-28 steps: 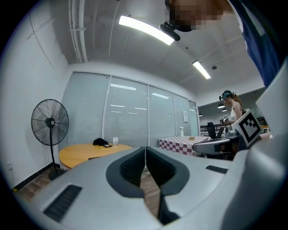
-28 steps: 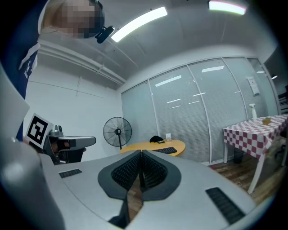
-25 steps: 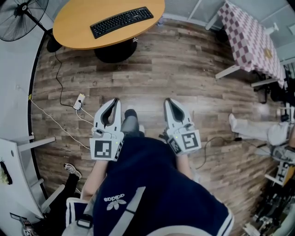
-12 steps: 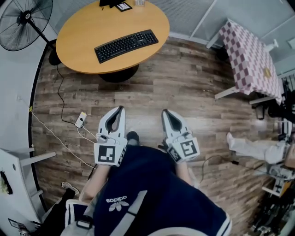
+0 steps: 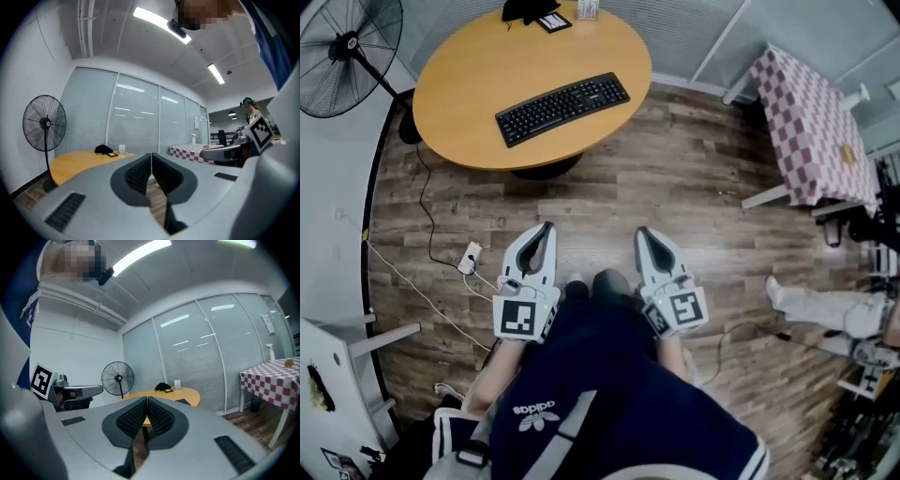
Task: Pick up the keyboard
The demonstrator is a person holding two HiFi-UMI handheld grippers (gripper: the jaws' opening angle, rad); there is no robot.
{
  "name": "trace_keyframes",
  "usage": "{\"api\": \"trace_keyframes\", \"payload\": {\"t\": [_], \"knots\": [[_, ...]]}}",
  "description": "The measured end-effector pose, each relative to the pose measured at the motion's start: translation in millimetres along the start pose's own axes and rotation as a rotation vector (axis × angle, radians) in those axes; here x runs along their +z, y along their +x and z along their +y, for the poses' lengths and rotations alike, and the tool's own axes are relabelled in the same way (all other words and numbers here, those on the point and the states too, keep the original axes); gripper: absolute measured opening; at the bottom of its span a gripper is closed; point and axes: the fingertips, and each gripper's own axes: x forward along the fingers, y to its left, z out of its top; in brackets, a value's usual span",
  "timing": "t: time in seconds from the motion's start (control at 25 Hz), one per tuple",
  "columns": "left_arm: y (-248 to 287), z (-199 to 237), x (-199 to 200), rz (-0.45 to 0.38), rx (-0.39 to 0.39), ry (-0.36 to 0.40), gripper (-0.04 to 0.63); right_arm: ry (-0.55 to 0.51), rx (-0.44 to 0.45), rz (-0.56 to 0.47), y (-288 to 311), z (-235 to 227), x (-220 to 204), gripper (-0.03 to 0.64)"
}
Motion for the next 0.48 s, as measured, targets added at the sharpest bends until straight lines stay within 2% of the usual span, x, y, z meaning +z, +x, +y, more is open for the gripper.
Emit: {"api": "trace_keyframes", "payload": {"t": [0.16, 0.48], "knots": [[3, 9, -5, 0.017, 0.008, -0.024, 0.009, -0.005, 0.011, 0.01, 11, 4, -1, 0.006], [26, 30, -9, 0.037, 0.04, -0.012, 0.009, 0.009, 0.034, 0.007, 47, -11, 6, 0.006]]}}
